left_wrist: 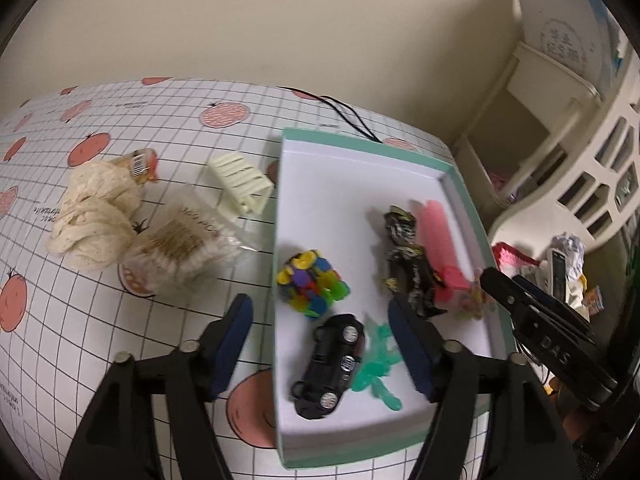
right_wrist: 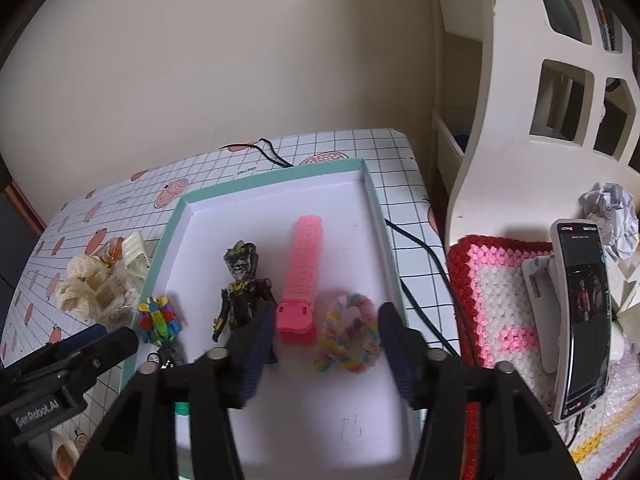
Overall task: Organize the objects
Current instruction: 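Open the left tool to drop the propeller toy while the right tool releases the bracelet in the box, then move the left tool to the cream lace cloth while the right tool approaches the cream clip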
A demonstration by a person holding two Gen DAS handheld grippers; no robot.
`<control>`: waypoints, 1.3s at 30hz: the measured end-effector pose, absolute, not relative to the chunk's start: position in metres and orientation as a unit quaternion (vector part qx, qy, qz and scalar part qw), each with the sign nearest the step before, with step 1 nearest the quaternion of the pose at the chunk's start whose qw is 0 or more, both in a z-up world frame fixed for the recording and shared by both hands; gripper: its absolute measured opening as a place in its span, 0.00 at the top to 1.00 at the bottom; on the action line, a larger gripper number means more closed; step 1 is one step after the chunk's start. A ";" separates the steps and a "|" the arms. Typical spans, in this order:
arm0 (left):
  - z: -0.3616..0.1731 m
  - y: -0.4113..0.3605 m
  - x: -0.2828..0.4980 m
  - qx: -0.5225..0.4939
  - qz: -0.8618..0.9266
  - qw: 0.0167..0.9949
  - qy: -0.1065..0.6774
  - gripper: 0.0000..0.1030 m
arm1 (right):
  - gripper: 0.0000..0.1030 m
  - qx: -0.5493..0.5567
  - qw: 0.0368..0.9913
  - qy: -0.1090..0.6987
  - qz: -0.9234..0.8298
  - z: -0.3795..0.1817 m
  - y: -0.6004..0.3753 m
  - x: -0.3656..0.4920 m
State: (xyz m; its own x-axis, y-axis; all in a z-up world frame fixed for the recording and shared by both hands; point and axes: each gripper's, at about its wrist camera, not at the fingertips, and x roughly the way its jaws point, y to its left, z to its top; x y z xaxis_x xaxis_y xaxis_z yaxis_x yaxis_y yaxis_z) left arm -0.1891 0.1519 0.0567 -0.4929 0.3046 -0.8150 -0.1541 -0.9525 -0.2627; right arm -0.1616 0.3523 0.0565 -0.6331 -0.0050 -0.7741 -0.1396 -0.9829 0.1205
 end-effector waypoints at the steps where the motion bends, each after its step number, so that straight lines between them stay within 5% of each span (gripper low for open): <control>1: 0.056 0.150 -0.190 -0.485 0.861 0.129 -0.078 0.25 | 0.38 -0.426 0.037 0.083 0.900 0.056 0.352 -0.162; 19: 0.054 0.134 -0.192 -0.462 0.877 0.099 -0.081 0.00 | 0.02 -0.417 0.027 0.087 0.904 0.056 0.351 -0.163; 39: 0.077 0.114 -0.202 -0.442 0.885 0.091 -0.116 0.00 | 0.00 -0.394 0.022 0.111 0.912 0.071 0.345 -0.157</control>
State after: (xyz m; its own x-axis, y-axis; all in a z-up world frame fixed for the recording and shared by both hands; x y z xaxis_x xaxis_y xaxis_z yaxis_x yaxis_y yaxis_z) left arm -0.2021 0.1138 0.0774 -0.5923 0.2637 -0.7614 -0.0588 -0.9566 -0.2855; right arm -0.1570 0.3446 0.0713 -0.6891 -0.0475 -0.7231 -0.1280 -0.9742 0.1860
